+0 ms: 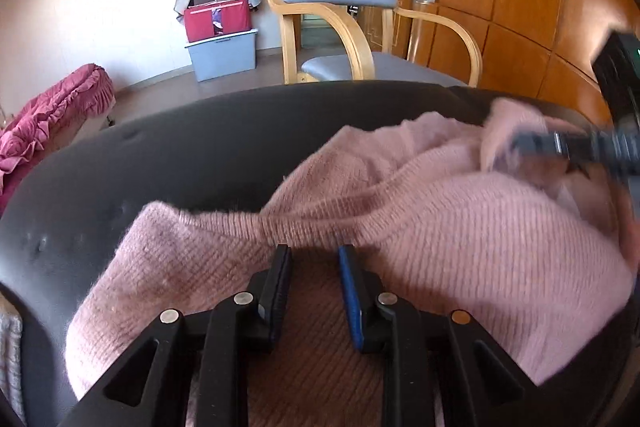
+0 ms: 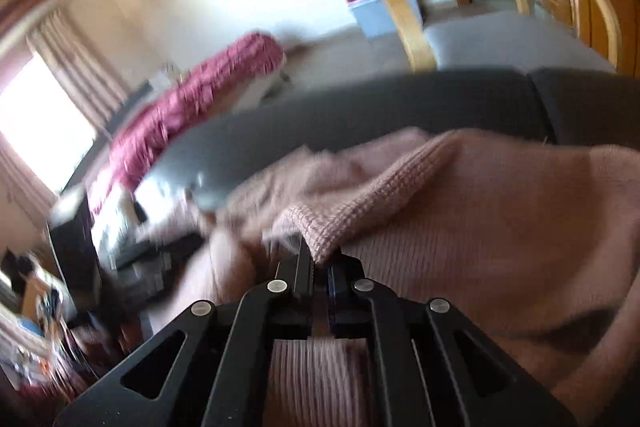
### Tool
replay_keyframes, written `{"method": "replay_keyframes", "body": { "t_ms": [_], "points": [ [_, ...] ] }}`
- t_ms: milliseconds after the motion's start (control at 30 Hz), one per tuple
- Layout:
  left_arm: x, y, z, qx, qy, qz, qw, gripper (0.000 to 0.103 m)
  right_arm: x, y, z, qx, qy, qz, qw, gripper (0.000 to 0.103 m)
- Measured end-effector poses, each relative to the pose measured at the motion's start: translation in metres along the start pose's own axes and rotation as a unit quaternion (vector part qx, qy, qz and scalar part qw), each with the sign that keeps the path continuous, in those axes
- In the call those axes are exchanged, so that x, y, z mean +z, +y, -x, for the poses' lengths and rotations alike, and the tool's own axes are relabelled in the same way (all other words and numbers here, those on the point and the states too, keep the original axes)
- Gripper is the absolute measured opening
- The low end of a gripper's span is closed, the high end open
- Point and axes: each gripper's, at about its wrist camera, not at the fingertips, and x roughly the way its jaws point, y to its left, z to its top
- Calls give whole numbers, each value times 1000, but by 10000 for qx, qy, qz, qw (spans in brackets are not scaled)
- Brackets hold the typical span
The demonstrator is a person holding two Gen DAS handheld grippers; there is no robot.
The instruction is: Fold clothes
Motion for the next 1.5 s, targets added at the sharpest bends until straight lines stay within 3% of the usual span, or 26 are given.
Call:
{"method": "replay_keyframes", "body": {
  "t_ms": [133, 200, 300, 400, 433, 533, 567, 700, 800, 867, 900, 933, 1000, 1067, 1133, 1300, 1433, 1500],
  "points": [
    [-12, 6, 10, -250, -101, 196, 9994, 24, 24, -10, 24, -419, -695, 31, 9967, 5],
    [-12, 8, 11, -341, -105, 235, 9991, 24, 30, -18, 32, -832, -860, 98, 9928, 5],
    [-7, 9, 16, -421, -157, 164, 9989, 24, 28, -34, 36, -1020, -611, 73, 9929, 9],
    [7, 7, 25, -473, -347, -116, 9982, 24, 8, -28, 50, -537, -197, 342, 9978, 16],
    [12, 6, 28, -477, -411, -234, 9977, 25, 2, -25, 54, -375, -59, 432, 9983, 21],
    [24, -1, 26, -547, -414, -650, 9955, 27, -26, -10, 60, 112, 379, 873, 9954, 52],
    [27, -4, 24, -623, -366, -759, 9945, 27, -35, -6, 59, 44, 504, 1017, 9935, 57],
    [25, -19, 10, -1021, 99, -1213, 9873, 29, -68, 2, 53, -223, 927, 1503, 9840, 57],
    [14, -30, 5, -864, 235, -1608, 9829, 29, -89, 9, 44, -390, 1144, 1963, 9731, 57],
    [8, -33, 9, -778, 133, -1711, 9821, 29, -97, 15, 45, -350, 995, 2188, 9701, 56],
    [5, -33, 11, -746, 95, -1723, 9822, 29, -100, 17, 46, -316, 978, 2228, 9694, 52],
    [3, -33, 13, -715, 77, -1719, 9825, 29, -102, 20, 47, -282, 962, 2268, 9688, 39],
    [1, -32, 18, -666, 22, -1724, 9828, 29, -105, 25, 49, -234, 901, 2319, 9683, 34],
    [2, -33, 27, -638, -92, -1791, 9817, 29, -107, 28, 53, -166, 814, 2347, 9685, 18],
    [4, -35, 34, -600, -174, -1926, 9793, 29, -110, 34, 61, 109, 661, 2338, 9700, 13],
    [7, -51, 34, -478, -56, -2803, 9587, 29, -118, 44, 71, 371, 477, 2518, 9659, 12],
    [5, -63, 26, -368, -49, -3409, 9394, 29, -130, 38, 83, 544, 412, 2280, 9713, 12],
    [6, -64, 21, -454, 29, -3452, 9374, 29, -137, 33, 91, 571, 376, 2175, 9737, 12]
  ]
}}
